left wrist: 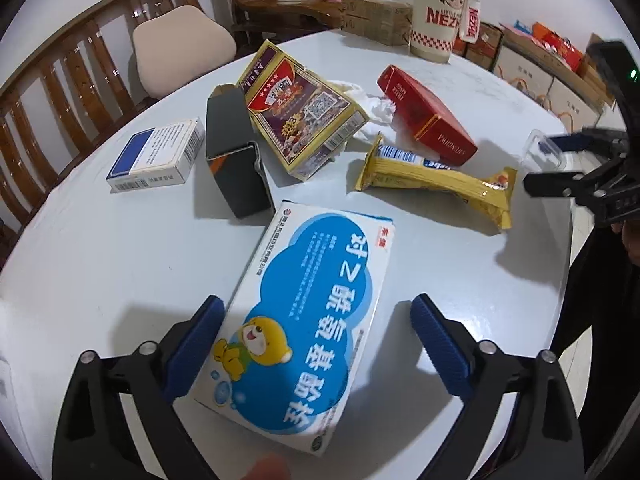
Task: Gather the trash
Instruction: 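Reach the right tool to the clear plastic cup while the left tool reaches the blue medicine box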
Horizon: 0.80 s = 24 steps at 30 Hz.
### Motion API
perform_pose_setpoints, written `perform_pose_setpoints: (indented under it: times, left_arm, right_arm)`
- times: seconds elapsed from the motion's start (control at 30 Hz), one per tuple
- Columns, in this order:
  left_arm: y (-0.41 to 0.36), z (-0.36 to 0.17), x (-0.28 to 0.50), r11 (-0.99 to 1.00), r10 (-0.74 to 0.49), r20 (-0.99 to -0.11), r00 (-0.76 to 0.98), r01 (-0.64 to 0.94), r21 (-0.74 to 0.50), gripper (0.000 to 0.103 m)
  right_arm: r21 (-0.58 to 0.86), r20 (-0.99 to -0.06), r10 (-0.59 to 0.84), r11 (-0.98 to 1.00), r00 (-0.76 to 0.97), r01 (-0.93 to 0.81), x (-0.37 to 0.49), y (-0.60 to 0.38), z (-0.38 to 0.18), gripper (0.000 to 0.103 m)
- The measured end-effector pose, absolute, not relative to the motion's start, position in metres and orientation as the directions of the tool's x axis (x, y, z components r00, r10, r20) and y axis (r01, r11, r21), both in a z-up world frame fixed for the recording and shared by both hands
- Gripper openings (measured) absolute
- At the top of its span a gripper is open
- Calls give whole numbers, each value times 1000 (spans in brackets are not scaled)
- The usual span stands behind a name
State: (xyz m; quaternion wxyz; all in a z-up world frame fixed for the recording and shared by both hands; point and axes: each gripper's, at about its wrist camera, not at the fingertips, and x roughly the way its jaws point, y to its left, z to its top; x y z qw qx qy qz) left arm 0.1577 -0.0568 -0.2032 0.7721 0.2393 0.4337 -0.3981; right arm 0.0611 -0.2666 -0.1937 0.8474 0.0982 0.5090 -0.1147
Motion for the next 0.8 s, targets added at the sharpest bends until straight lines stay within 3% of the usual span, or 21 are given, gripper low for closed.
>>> perform_pose_setpoints:
  times: [0.2,0.3,0.43,0.8]
  left_arm:
    - [-54,-200,156,627,-402,-844,355,778,28,75]
    - [-52,-200,154,654,-402,-841,364,756,15,69]
    - [-50,-200,149,678,-399,-831,387,735,17,66]
    - [-45,-199,143,747,-401,-823,402,663,-41,64]
  right_arm:
    - [46,-885,-95,956,457,288,63,-268,-199,91]
    - [15,-882,-127,955,454,296,63,-269,-198,77]
    - [3,-879,-135,958,457,287,60,-269,-195,58]
    - [-4,-876,-126,967,465,256,54,-270,-195,44]
